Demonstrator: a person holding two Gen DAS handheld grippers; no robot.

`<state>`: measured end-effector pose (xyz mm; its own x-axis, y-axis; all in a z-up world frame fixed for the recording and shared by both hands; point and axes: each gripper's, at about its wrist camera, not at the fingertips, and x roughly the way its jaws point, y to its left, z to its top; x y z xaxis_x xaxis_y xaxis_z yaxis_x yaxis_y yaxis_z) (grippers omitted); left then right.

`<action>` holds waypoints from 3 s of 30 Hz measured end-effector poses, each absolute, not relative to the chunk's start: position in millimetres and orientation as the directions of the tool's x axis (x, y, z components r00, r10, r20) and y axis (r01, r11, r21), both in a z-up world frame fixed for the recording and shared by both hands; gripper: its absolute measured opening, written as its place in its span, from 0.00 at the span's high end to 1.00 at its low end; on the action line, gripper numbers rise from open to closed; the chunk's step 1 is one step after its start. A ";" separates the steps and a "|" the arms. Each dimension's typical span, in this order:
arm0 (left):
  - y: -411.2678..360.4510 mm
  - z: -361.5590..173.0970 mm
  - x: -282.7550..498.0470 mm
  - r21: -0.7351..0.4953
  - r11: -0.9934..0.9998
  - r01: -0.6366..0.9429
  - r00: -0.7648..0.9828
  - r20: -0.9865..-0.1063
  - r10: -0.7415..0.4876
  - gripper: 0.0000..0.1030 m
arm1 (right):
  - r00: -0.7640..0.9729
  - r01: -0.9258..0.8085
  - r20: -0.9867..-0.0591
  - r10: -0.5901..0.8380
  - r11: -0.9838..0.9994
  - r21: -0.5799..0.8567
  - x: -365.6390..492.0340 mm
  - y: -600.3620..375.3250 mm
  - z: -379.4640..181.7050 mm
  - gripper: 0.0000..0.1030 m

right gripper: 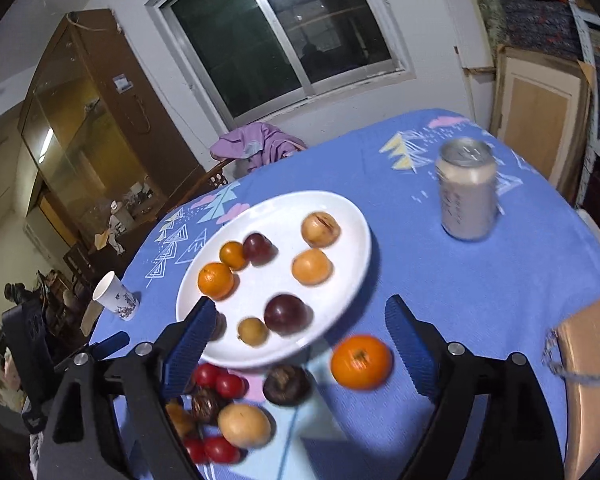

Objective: Organize fruits
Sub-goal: 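Withdraw both tools from the plate back toward the fruit cluster, then grasp the dark brown fruit with the left tool while the right tool grasps the tangerine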

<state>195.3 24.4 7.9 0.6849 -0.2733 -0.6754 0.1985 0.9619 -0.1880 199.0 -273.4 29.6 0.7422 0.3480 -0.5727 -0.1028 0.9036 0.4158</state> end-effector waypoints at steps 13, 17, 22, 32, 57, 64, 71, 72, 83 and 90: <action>72.8 -29.6 177.8 -0.190 0.982 0.014 0.654 -0.741 -0.152 0.04 | 0.719 -0.069 -0.563 0.407 0.848 0.525 162.5 -304.3 12.0 0.09; 83.7 -37.4 182.0 -0.244 0.970 -0.003 0.632 -0.752 -0.187 0.04 | 0.700 -0.033 -0.580 0.417 0.829 0.558 167.2 -311.4 6.6 0.07; 89.9 -30.3 181.7 -0.194 0.981 -0.022 0.657 -0.742 -0.132 0.04 | 0.672 0.016 -0.592 0.444 0.791 0.612 173.4 -321.7 -4.2 0.06; 127.4 -28.1 184.4 -0.247 0.960 -0.132 0.659 -0.745 -0.101 0.04 | 0.682 0.012 -0.585 0.440 0.792 0.610 172.5 -322.3 -4.3 0.06; 53.8 -38.1 195.1 0.065 0.990 0.129 0.664 -0.747 -0.037 0.38 | 0.682 -0.009 -0.618 0.391 0.849 0.528 176.0 -310.1 -6.4 0.06; 50.8 -40.7 197.1 0.010 0.990 0.138 0.649 -0.757 -0.083 0.44 | 0.647 -0.085 -0.665 0.373 0.902 0.423 183.5 -282.3 -16.6 0.10; 50.2 -46.6 201.2 -0.050 0.989 0.143 0.617 -0.777 -0.128 0.43 | 0.630 -0.048 -0.726 0.275 0.947 0.316 201.7 -273.3 -30.9 0.50; 50.5 -46.7 201.2 -0.054 0.988 0.142 0.617 -0.776 -0.131 0.44 | 0.630 -0.043 -0.732 0.259 0.953 0.300 204.5 -272.4 -32.2 0.50; 56.2 -46.2 201.7 -0.098 0.986 0.135 0.615 -0.772 -0.161 0.45 | 0.638 -0.079 -0.753 0.162 0.986 0.145 219.1 -242.8 -40.2 0.54; 67.6 -44.1 202.9 -0.166 0.979 0.117 0.614 -0.763 -0.202 0.55 | 0.629 -0.065 -0.748 0.213 0.973 0.223 217.0 -251.6 -42.0 0.55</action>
<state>202.9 67.6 -44.1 0.6141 -0.2024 -0.7628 0.1169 0.9792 -0.1657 217.0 -251.6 -42.0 0.6288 0.2132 -0.7478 -0.0649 0.9727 0.2227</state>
